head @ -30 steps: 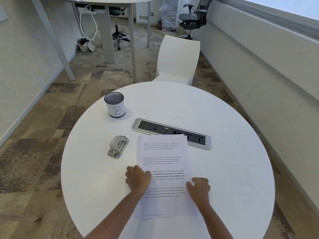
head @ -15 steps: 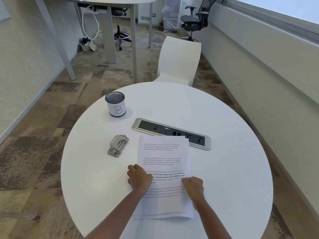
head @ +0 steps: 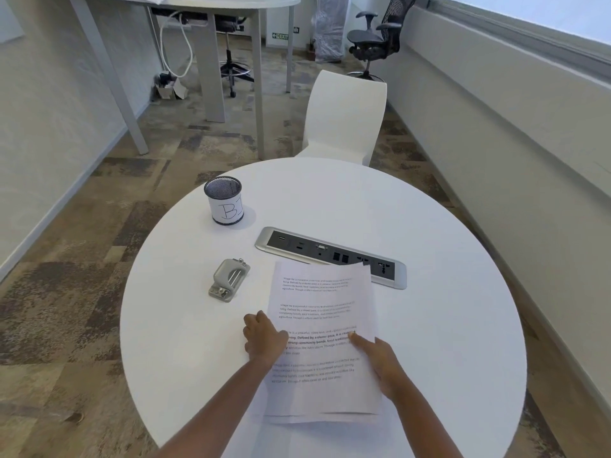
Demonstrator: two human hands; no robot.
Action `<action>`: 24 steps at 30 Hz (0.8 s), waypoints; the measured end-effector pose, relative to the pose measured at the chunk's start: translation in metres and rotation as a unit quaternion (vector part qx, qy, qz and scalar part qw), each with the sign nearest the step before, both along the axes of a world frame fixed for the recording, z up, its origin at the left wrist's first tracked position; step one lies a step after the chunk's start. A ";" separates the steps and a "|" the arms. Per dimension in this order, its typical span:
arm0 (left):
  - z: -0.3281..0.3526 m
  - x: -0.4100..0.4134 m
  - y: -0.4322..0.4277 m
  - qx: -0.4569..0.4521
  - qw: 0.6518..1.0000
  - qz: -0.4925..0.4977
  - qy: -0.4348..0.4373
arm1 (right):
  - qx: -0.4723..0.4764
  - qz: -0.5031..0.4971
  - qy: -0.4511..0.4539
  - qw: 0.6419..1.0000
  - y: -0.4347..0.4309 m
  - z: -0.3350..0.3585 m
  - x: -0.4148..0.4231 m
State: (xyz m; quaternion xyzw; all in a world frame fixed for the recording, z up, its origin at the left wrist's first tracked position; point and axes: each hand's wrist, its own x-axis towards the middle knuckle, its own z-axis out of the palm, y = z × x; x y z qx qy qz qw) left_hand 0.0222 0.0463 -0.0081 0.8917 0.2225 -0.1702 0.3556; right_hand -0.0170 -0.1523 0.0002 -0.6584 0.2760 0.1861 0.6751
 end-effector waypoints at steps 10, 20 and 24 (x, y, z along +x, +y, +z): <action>-0.007 -0.001 0.008 -0.027 0.998 -0.006 -0.058 | -0.149 -0.020 -0.030 0.988 -0.015 -0.005 -0.009; 0.036 0.038 0.009 -0.248 0.938 -0.001 -0.241 | -0.116 -0.153 -0.224 0.956 -0.015 0.025 0.006; 0.069 0.055 0.010 -0.324 0.876 -0.006 -0.356 | -0.140 -0.160 -0.314 0.926 -0.019 0.045 0.019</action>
